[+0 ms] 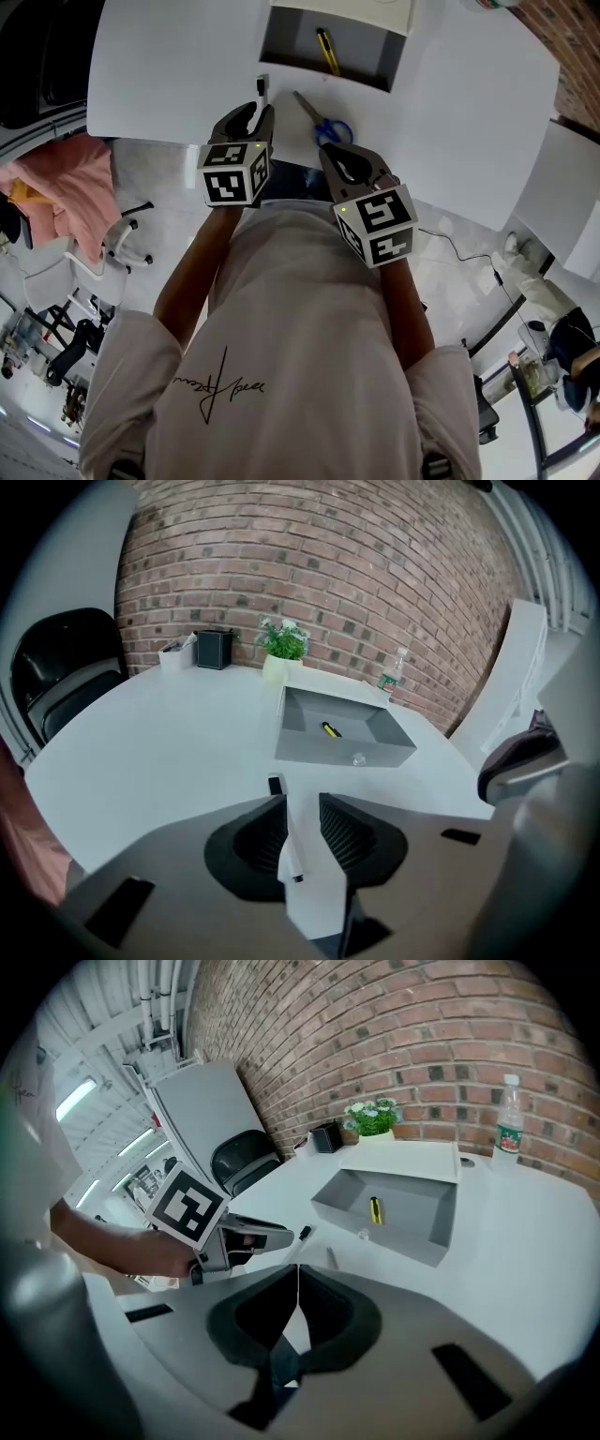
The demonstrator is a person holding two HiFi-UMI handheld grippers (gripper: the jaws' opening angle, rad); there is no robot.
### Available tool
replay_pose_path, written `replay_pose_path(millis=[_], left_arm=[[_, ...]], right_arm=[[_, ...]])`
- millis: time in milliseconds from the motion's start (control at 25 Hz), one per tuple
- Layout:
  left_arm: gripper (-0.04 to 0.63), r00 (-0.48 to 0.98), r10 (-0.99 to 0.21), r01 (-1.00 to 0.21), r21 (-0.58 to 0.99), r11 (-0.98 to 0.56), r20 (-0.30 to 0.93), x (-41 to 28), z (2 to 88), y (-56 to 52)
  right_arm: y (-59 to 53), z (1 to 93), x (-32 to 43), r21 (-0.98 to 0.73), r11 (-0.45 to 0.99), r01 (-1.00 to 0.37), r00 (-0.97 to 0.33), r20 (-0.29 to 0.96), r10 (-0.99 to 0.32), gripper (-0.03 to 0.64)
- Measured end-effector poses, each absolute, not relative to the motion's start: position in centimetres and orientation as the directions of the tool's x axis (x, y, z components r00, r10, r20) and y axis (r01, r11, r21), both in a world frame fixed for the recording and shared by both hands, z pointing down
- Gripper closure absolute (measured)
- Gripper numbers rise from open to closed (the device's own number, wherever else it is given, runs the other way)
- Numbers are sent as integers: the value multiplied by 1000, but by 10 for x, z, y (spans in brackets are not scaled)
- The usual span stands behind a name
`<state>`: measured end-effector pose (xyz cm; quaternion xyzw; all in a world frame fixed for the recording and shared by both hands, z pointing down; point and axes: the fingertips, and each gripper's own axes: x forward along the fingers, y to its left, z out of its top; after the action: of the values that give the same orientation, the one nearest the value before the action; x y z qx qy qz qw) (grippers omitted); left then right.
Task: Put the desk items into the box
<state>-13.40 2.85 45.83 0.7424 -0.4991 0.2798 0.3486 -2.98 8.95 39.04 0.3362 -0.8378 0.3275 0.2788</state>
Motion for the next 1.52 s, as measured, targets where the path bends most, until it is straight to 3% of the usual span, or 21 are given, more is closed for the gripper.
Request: replay_pose_path(millis=[1520], left_arm=[[506, 289, -415, -948, 197, -250, 863, -143, 503, 22]], right_arm=[[70, 396, -39, -385, 534, -753, -617, 695, -369, 589]])
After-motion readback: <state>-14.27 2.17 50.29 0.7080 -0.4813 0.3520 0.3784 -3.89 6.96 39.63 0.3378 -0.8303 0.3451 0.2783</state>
